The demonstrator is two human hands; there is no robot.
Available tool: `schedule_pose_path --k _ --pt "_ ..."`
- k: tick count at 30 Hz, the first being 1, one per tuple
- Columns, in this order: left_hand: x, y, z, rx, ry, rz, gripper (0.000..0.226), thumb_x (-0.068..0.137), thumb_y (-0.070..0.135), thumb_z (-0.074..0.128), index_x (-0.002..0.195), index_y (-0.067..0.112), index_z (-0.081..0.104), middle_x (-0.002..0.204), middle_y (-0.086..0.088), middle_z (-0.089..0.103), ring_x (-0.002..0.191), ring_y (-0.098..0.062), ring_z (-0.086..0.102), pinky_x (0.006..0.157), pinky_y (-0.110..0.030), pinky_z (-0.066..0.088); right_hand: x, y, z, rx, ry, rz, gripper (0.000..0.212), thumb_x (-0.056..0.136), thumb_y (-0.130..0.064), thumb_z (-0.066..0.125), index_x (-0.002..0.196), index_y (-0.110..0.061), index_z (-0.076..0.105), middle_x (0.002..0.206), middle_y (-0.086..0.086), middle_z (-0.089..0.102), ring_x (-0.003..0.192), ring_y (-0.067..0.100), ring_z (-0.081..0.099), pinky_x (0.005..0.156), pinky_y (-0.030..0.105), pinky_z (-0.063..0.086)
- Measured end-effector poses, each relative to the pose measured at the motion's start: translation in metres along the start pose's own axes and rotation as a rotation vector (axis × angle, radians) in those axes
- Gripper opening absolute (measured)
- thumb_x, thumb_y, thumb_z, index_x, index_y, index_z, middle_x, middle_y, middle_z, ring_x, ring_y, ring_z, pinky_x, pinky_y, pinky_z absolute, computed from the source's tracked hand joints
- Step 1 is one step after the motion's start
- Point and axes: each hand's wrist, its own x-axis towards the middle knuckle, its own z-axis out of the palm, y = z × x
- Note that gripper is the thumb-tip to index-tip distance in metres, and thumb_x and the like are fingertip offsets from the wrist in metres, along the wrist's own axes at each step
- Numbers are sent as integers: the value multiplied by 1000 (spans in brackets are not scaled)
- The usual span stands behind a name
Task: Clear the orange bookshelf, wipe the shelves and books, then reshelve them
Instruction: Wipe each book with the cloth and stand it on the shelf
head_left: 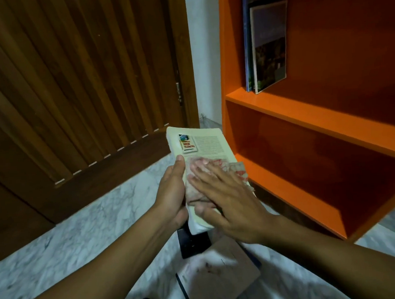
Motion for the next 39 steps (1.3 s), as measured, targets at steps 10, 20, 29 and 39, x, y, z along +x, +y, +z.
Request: schedule_pose_path --k 10,20,29,39 --pt "5 32 -28 -93 134 102 39 103 46 40 126 23 61 118 -10 73 112 -35 67 98 -60 49 -17 -5 15 69 28 -439 42 90 -2 42 123 -9 66 135 6 63 135 22 50 101 46 47" --pt "-11 61 -33 -52 56 158 38 101 47 43 129 29 62 121 -4 72 108 -30 71 88 -54 56 -22 40 14 1380 135 812 31 105 -26 47 133 -19 58 122 16 69 118 53 56 101 67 43" --pt "-10 31 -17 205 -31 11 43 101 54 39 133 35 59 127 -4 69 113 -30 68 99 -56 50 5 11 -30 1499 235 657 28 96 -5 60 115 -24 57 100 -30 71 80 -14 67 67 12 55" --pt "-22 10 28 689 -22 281 68 99 41 55 149 51 10 120 25 53 100 -2 64 67 -21 58 6 6 -14 926 332 581 49 87 -7 74 130 -14 51 134 -3 62 115 1 63 86 27 58"
